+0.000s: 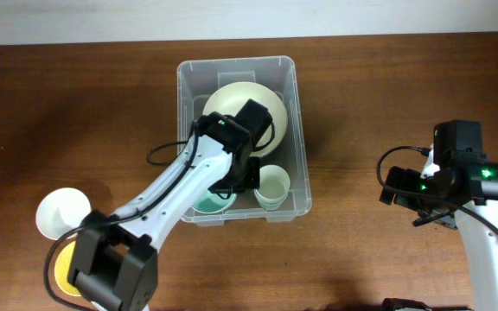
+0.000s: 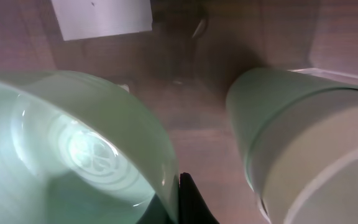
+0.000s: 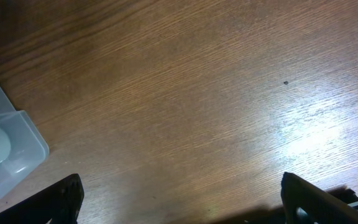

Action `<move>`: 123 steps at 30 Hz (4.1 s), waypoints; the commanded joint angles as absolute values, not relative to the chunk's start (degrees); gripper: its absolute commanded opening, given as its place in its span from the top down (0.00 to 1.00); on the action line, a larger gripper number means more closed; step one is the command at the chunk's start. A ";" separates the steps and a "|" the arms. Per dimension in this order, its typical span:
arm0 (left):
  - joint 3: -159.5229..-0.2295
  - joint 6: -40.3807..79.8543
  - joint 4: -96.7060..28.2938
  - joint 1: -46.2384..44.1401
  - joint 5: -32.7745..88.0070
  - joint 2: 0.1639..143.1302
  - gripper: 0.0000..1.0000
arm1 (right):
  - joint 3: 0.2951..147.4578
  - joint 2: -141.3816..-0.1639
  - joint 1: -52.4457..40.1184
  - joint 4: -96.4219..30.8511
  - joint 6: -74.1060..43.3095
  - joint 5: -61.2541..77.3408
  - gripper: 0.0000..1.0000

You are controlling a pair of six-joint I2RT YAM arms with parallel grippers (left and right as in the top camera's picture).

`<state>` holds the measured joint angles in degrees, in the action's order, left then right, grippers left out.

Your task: Pack container

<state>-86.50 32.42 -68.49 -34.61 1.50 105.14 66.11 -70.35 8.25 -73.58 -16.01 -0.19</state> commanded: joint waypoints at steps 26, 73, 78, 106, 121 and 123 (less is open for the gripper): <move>-99.02 30.57 -83.11 8.82 -12.86 94.74 0.21 | 66.65 -70.46 7.73 -73.25 -15.27 -0.71 0.03; -69.10 20.88 -49.15 23.42 -6.17 106.91 0.99 | 66.65 -70.46 7.73 -73.45 -15.27 -0.73 0.03; -74.28 20.88 -53.95 22.76 -6.17 105.49 0.99 | 66.65 -70.46 7.73 -73.43 -15.27 -0.73 0.03; -97.34 24.82 -70.41 -30.85 -5.04 97.43 0.99 | 66.65 -70.46 7.73 -73.41 -15.27 -0.73 0.02; -97.32 24.82 -72.47 -34.87 3.27 112.31 0.99 | 66.65 -70.46 7.73 -73.45 -15.27 -0.73 0.02; -97.32 24.82 -72.88 -34.83 3.27 112.73 0.90 | 66.65 -70.46 7.73 -73.45 -15.27 -0.73 0.02</move>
